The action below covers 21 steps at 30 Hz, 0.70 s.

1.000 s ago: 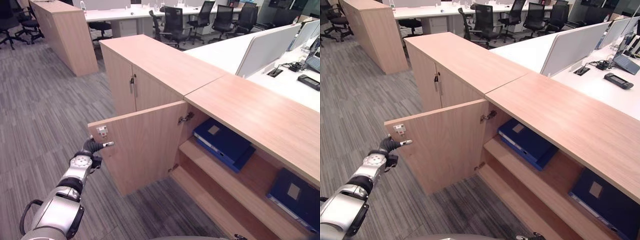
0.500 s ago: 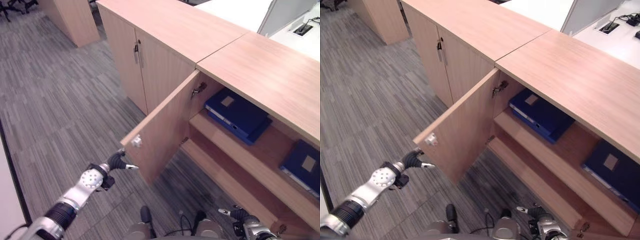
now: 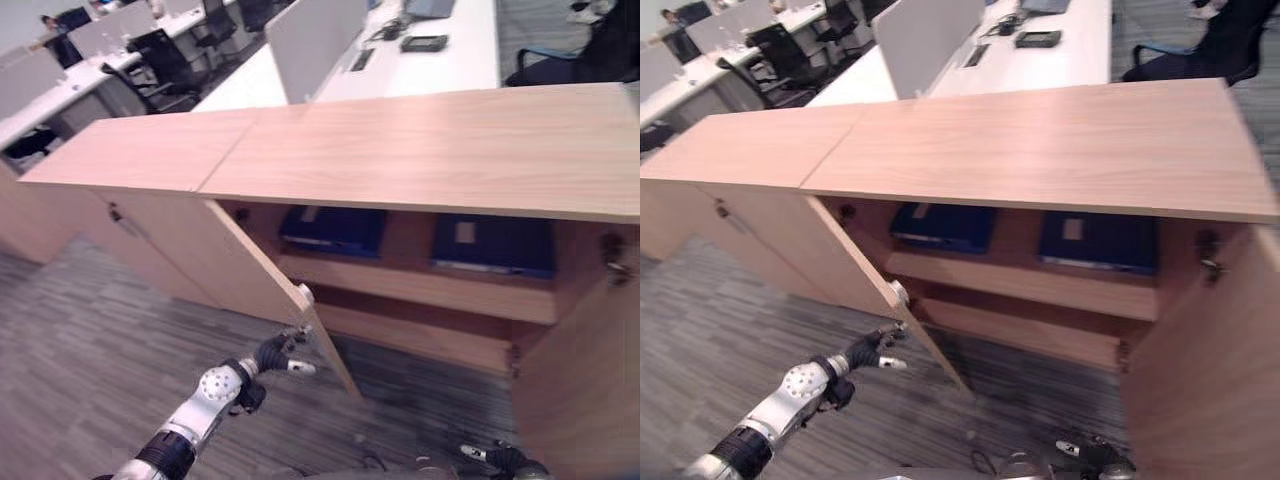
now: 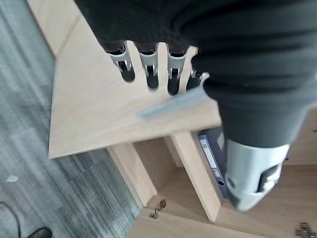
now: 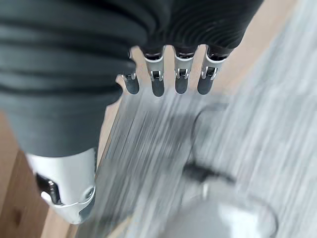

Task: Put the empty folder in the office cabinet

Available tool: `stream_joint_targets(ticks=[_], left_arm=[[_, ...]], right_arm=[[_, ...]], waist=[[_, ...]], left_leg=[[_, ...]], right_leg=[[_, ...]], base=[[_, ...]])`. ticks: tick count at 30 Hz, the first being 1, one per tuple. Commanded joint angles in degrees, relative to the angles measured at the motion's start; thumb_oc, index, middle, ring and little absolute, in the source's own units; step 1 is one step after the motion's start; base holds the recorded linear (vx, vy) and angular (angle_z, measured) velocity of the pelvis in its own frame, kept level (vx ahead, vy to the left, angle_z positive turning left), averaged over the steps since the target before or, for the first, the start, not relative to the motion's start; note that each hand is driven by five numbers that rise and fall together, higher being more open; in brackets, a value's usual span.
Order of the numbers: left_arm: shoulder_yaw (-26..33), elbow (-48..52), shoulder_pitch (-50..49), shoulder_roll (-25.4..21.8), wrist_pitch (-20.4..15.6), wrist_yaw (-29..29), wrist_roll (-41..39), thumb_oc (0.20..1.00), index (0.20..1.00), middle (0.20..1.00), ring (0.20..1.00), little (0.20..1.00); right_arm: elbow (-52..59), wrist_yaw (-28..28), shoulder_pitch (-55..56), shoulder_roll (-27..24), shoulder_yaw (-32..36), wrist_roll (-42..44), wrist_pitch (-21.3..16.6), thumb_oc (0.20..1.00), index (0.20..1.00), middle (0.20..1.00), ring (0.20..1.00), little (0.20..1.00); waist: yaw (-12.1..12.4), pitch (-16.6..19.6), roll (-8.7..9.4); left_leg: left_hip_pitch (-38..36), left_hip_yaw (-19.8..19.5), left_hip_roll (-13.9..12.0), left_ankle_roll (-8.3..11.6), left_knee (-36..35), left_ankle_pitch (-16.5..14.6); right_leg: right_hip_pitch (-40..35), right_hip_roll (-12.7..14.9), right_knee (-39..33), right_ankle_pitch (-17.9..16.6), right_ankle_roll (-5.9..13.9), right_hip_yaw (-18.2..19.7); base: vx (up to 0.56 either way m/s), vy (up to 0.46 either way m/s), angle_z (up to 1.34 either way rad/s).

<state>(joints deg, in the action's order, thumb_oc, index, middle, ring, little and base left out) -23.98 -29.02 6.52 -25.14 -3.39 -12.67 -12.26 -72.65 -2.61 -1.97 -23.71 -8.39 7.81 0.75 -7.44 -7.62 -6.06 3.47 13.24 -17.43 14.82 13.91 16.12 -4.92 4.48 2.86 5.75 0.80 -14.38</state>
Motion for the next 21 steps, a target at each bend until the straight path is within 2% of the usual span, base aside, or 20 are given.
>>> stream_joint_targets(ticks=[1,2,3,4,6,8,11,12,15,21], left_arm=[[-1.02,3.08,5.6,0.91,-4.88,3.75,-3.22,1.0,1.0,1.0,1.0,1.0],[-0.27,0.67,6.87,2.13,-5.21,5.76,-4.13,1.0,1.0,1.0,1.0,1.0],[0.39,-1.87,8.4,3.05,-5.48,7.13,-5.22,1.0,1.0,1.0,1.0,1.0],[0.68,-3.91,9.34,3.81,-5.65,7.83,-5.52,1.0,1.0,1.0,1.0,1.0],[1.24,-8.19,11.82,5.59,-5.81,9.59,-4.82,1.0,1.0,1.0,1.0,1.0],[1.5,-12.55,15.18,5.49,-6.03,11.6,-4.18,1.0,1.0,1.0,1.0,1.0],[2.67,-22.4,23.78,2.42,-5.86,14.34,-4.04,1.0,1.0,1.0,1.0,1.0],[2.98,-27.24,28.61,-0.98,-5.92,14.79,-3.57,1.0,1.0,1.0,1.0,1.0],[3.19,-31.3,31.92,-3.64,-5.78,14.75,-2.46,1.0,1.0,1.0,1.0,1.0],[3.76,-36.12,36.37,-8.31,-5.16,14.58,-0.19,1.0,1.0,1.0,1.0,1.0]], right_arm=[[-1.43,-0.58,-3.04,0.02,-0.96,-0.06,0.1,1.0,1.0,1.0,1.0,1.0],[-1.85,-1.09,-3.31,-0.2,-0.89,0.11,0.12,1.0,1.0,1.0,1.0,1.0],[-1.95,-1.54,-3.59,0.02,-1.27,0.09,0.05,1.0,1.0,1.0,1.0,1.0],[-2.01,-1.56,-3.35,0.28,-1.34,0.01,0.05,1.0,1.0,1.0,1.0,1.0],[-1.39,-1.34,-1.98,1.27,-1.99,-1.01,-0.18,1.0,1.0,1.0,1.0,1.0],[-1.16,-1.33,-1.39,2.08,-3.16,-1.8,-0.38,1.0,1.0,1.0,1.0,1.0],[0.87,-0.49,-0.32,3.87,-5.07,-1.46,-0.91,1.0,1.0,1.0,1.0,1.0],[1.13,0.15,-0.02,4.18,-6.46,-2.31,-1.02,1.0,1.0,1.0,1.0,1.0],[0.42,0.8,0.6,3.98,-6.8,-3.15,-0.98,1.0,1.0,1.0,1.0,1.0],[-1.84,1.71,1.89,3.68,-6.0,-3.59,-0.59,1.0,1.0,1.0,1.0,1.0]], waist=[[3.24,-0.79,0.19],[3.97,-0.93,0.97],[4.45,-0.96,1.39],[4.48,-1.23,1.58],[3.47,-0.46,1.18],[2.39,0.72,1.74],[0.85,2.31,4.26],[0.4,2.83,5.25],[0.09,3.66,5.73],[-0.47,4.51,6.74]], left_leg=[[-2.64,-8.58,7.64,-5.92,-8.4,-11.74],[-1.01,-14.16,9.81,-6.18,-11.1,-11.8],[0.58,-18.08,11.37,-6.19,-12.52,-11.35],[0.68,-18.8,11.51,-6.11,-12.72,-11.23],[-3.18,-15.82,9.88,-5.81,-16.33,-10.95],[-6.3,-14.56,9.66,-6.05,-18.17,-11.55],[-8.98,-9.05,10.19,-7.76,-18.91,-13.27],[-9.43,-6.58,10.69,-8.58,-18.91,-14.18],[-10.04,-4.8,11.16,-9.08,-18.91,-15.21],[-10.86,-2.97,12.36,-10.17,-18.91,-16.94]], right_leg=[[-4.01,3.55,-7.86,-0.46,5.93,5.13],[-3.79,2.86,-7.86,-0.59,6.36,8.48],[-3.4,1.69,-7.86,-1.07,6.24,11.55],[-3.63,1.42,-7.86,-1.03,6.36,12.98],[-4.77,0.66,-7.86,-0.61,6.48,14.83],[-5.08,0.75,-7.86,-0.93,6.68,15.6],[-4.82,2.27,-7.71,-1.97,8.16,18.78],[-3.45,3.26,-7.05,-2.51,9.25,20.32],[-2.56,4.1,-6.96,-2.96,10.27,20.99],[-0.62,5.8,-6.0,-4.27,12.45,21.13]], base=[[0.26,-0.01,-1.47],[0.3,-0.084,-1.27],[0.25,-0.07,-1.56],[0.22,-0.026,-1.71],[0.22,0.083,-1.33],[0.2,0.124,-0.62],[0.16,0.192,-0.82],[0.11,0.21,-1.25],[0.06,0.156,-0.86],[0.03,0.133,-0.29]])
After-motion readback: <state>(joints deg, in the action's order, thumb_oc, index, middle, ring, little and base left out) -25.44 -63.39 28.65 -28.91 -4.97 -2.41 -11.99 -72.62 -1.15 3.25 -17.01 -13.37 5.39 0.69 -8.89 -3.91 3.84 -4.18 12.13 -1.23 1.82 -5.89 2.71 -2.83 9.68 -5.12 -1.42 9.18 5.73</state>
